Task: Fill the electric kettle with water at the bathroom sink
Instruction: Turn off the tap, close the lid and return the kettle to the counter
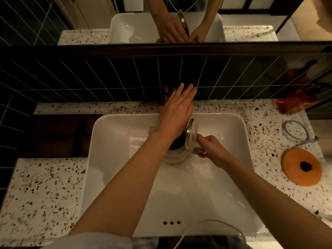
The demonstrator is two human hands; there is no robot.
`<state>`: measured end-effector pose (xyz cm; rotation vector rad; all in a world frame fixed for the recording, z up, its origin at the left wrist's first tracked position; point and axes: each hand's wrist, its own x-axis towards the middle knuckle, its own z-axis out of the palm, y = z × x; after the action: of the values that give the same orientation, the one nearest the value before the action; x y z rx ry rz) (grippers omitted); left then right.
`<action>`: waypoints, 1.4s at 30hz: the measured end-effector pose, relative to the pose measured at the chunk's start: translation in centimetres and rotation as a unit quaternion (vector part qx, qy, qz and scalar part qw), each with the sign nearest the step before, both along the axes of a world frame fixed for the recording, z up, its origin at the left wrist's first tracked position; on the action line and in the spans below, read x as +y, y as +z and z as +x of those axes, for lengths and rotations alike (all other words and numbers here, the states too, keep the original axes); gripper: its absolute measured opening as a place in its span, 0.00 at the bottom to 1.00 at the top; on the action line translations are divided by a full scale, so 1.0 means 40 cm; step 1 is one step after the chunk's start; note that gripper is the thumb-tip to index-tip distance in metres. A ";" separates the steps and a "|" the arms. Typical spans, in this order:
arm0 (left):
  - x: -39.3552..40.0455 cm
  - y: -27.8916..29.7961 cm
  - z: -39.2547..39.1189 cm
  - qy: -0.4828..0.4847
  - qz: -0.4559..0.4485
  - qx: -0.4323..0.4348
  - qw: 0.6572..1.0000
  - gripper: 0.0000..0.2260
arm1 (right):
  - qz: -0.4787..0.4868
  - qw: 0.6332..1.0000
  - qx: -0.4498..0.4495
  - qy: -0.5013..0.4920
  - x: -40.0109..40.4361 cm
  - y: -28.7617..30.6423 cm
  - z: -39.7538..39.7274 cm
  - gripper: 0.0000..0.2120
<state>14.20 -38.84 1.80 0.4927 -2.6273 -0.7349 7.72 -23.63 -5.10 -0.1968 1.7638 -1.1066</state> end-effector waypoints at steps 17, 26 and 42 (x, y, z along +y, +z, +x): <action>-0.018 0.010 0.092 0.170 0.221 0.094 0.956 0.15 | 0.000 1.000 0.002 0.007 -0.005 0.016 0.007 0.19; -0.008 -0.136 0.248 0.379 0.618 0.022 0.688 0.19 | 0.001 1.000 0.006 0.002 -0.011 0.014 0.017 0.19; 0.079 -0.100 0.293 0.316 0.692 0.101 0.641 0.07 | -0.016 1.000 0.002 0.021 0.061 0.049 0.072 0.24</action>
<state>25.93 -35.68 -2.18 1.4395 -0.9746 -2.1873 10.61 -21.19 -3.13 -0.2536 1.7379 -1.1066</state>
